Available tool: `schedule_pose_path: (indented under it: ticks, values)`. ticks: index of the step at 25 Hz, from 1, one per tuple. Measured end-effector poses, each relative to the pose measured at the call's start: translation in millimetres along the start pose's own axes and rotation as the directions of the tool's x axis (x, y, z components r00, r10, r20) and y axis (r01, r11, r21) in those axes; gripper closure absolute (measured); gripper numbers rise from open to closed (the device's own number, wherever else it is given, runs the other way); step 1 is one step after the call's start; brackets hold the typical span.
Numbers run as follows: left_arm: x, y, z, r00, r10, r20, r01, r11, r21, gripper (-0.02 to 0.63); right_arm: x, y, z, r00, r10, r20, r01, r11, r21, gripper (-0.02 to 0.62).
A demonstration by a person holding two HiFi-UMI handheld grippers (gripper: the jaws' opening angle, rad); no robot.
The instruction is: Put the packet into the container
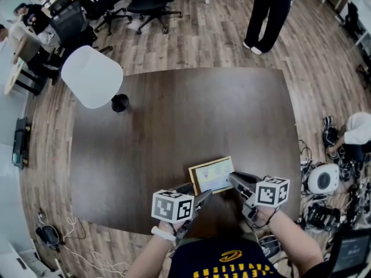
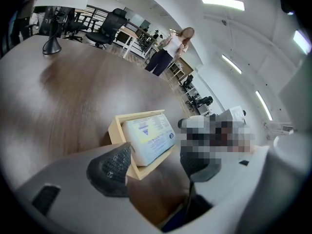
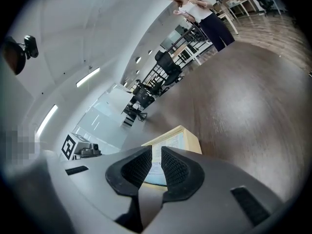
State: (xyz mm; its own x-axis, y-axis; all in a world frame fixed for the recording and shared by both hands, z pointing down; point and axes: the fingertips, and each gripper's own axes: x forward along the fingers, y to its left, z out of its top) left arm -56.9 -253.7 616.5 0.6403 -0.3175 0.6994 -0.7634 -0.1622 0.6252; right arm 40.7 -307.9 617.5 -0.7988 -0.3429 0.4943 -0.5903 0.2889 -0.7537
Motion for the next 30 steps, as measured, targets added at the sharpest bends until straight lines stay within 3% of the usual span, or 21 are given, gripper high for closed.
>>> schedule_pose_path:
  ticks: [11,16,19,23,30]
  values:
    - [0.7,-2.6,7.6,0.998,-0.036,0.06,0.037,0.999,-0.012,0.3,5.5,-3.1,-0.9,1.0,-0.024,-0.016,0.023,0.999,-0.024,0.528]
    - [-5.7,-7.8,14.4,0.988,-0.045,0.15,0.042,0.999,0.024,0.428,5.2,0.3,-2.5,1.0,-0.029,-0.012,0.028,0.998,-0.062,0.528]
    - [-10.3,-15.2,14.5,0.979,-0.067,0.195,0.057,0.997,0.054,0.607,2.9,7.8,-3.0,1.0,-0.016,-0.012,0.014,0.996,-0.09,0.528]
    - [-14.0,-26.7,10.2,0.968,-0.106,0.228,0.093,0.993,0.069,0.607,-1.7,19.6,0.5,1.0,0.009,0.017,-0.007,0.993,-0.121,0.584]
    - [-23.5,-38.1,7.9,0.948,-0.101,0.303,0.09,0.995,0.05,0.607,-16.0,45.2,2.2,0.998,0.039,0.053,-0.025,0.971,-0.237,0.586]
